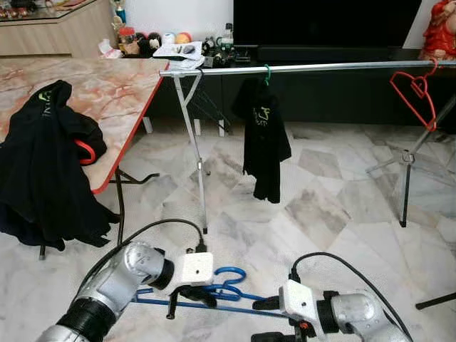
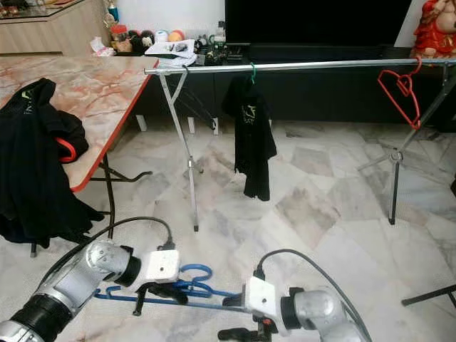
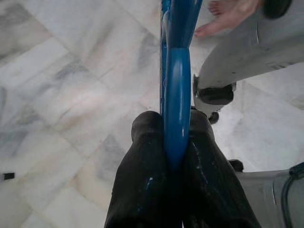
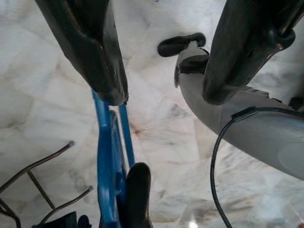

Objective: Hang hanger

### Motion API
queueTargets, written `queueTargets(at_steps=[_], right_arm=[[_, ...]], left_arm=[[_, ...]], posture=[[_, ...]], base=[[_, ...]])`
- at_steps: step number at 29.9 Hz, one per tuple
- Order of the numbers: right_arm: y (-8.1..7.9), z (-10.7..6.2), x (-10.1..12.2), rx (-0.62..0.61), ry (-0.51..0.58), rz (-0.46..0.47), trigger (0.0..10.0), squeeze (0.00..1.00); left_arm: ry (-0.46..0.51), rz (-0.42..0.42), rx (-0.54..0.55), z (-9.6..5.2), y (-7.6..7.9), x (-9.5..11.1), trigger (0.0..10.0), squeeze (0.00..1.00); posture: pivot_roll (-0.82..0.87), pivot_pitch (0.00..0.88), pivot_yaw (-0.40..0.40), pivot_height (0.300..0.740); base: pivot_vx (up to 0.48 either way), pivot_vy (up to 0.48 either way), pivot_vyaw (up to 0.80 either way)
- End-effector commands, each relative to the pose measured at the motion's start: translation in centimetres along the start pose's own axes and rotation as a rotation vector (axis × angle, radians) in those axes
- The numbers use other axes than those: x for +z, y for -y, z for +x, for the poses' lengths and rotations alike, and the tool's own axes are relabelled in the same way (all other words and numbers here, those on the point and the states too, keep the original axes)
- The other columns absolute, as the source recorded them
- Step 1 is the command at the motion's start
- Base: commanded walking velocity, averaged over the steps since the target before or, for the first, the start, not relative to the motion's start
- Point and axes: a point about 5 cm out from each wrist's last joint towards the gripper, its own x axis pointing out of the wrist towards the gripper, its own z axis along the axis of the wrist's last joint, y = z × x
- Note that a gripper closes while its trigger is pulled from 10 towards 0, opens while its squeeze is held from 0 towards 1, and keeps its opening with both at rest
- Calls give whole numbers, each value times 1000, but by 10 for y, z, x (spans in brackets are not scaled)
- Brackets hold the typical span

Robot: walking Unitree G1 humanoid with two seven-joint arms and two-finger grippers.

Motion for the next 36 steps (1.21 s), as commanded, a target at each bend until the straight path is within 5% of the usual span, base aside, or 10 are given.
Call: queueTargets(at_steps=[1, 3, 12, 26, 36], right_arm=[[6, 2, 0, -53, -3, -45, 10000, 0], [17, 1, 6, -145, 36, -65, 10000, 0], [20, 2, 7, -166, 34, -86, 10000, 0], [3, -27, -1, 28, -18, -57, 10000, 0], [9, -12, 3, -33, 39, -29, 10000, 0]], left_arm=[[-13, 2, -34, 1, 5, 1, 10000, 0], [-24, -4, -35, -1, 6, 2, 10000, 0], [-30, -5, -41, -3, 8, 6, 10000, 0], [-103, -39, -8, -5, 3, -6, 10000, 0], [-106, -11, -17, -7, 2, 0, 10000, 0]], posture=[[-68, 68, 16, 740], [-62, 69, 15, 740], [-58, 66, 14, 740], [-76, 66, 20, 740], [-62, 64, 19, 740]], base=[[0, 0, 0], [0, 0, 0], [0, 0, 0], [0, 0, 0], [0, 0, 0]])
